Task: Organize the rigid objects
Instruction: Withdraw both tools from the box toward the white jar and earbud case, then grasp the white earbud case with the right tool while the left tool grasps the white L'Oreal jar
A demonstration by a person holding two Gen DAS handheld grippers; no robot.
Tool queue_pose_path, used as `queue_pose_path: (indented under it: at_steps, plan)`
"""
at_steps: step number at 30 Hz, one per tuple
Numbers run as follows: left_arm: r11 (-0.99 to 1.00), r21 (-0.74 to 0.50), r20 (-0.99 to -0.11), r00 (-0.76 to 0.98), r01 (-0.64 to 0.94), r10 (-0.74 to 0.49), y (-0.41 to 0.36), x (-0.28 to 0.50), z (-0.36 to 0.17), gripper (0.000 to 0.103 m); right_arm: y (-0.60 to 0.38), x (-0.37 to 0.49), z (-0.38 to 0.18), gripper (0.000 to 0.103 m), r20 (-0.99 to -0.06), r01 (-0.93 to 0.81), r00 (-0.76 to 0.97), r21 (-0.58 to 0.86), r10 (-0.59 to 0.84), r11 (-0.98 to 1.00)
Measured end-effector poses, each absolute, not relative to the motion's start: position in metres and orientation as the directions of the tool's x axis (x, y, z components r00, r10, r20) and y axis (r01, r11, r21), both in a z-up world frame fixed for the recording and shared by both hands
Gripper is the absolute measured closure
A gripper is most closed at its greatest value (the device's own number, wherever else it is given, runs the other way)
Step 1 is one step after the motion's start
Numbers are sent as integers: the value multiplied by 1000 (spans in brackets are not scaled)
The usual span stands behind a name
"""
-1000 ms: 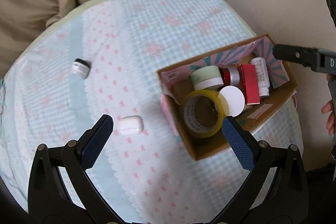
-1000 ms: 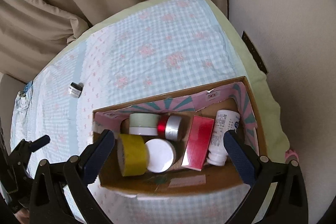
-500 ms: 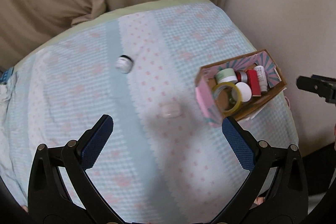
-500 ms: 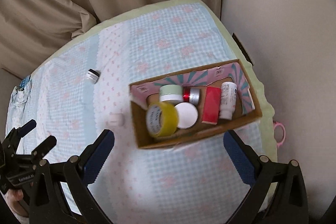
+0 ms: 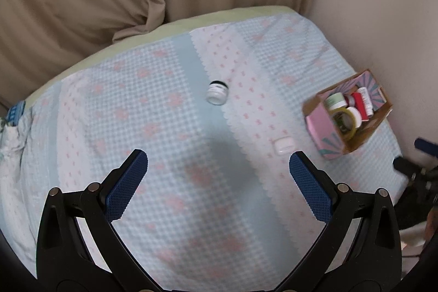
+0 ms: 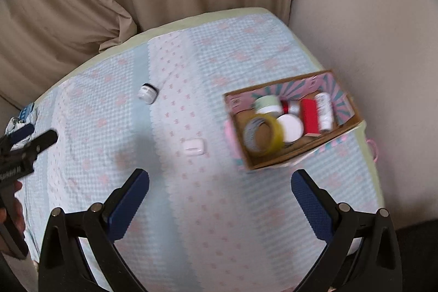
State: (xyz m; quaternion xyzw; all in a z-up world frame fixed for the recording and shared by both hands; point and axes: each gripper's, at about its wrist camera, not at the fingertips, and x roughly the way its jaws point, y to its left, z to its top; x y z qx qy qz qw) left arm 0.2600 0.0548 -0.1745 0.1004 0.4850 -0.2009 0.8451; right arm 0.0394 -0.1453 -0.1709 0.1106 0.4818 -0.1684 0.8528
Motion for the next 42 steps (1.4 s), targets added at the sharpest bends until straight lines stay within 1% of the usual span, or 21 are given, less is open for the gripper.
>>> queue_pose_path:
  at_steps: [5,10,15,22,23,27,29,34,39,40,41,42]
  plan:
    - [887,-39,-873,416,461,-255,62,296,-201,0,-111,58,-209,0,-861,414,476,39,-180,909]
    - [881,-44,-890,383,470,-249,50,329,-230,0,-94,81,-238,0,-857,410,483,39,-181,911]
    - [872,-42,-911,340,487,-233,29,368,-264,0,-94,108,-275,0,-866,414,461,16,-194,910]
    - [853,-42,-933,285,520,-220,-8,436,-328,0,-103,143,-339,0,-877,423,421,-37,-233,905]
    - [850,-44,-936,277,525,-219,-15,445,-339,0,-105,149,-349,1,-879,425,413,-47,-240,904]
    - [838,-40,-946,249,544,-207,-34,470,-378,1,-112,168,-384,9,-892,432,383,-56,-240,900]
    - [831,-35,-953,232,555,-196,-45,481,-396,3,-117,174,-397,12,-898,436,382,-34,-219,899]
    - [824,-39,-958,213,565,-191,-61,499,-420,4,-129,183,-417,12,-906,465,368,-16,-209,885]
    - [818,-56,-964,182,572,-193,-70,507,-436,13,-133,190,-434,12,-915,460,361,5,-182,888]
    - [818,-60,-965,177,572,-194,-71,508,-439,14,-134,192,-437,13,-916,458,359,4,-181,889]
    - [819,-64,-966,172,571,-196,-72,509,-441,15,-135,194,-439,17,-916,456,358,3,-180,890]
    - [818,-69,-966,168,571,-198,-72,509,-443,16,-136,197,-442,18,-918,455,355,6,-176,890]
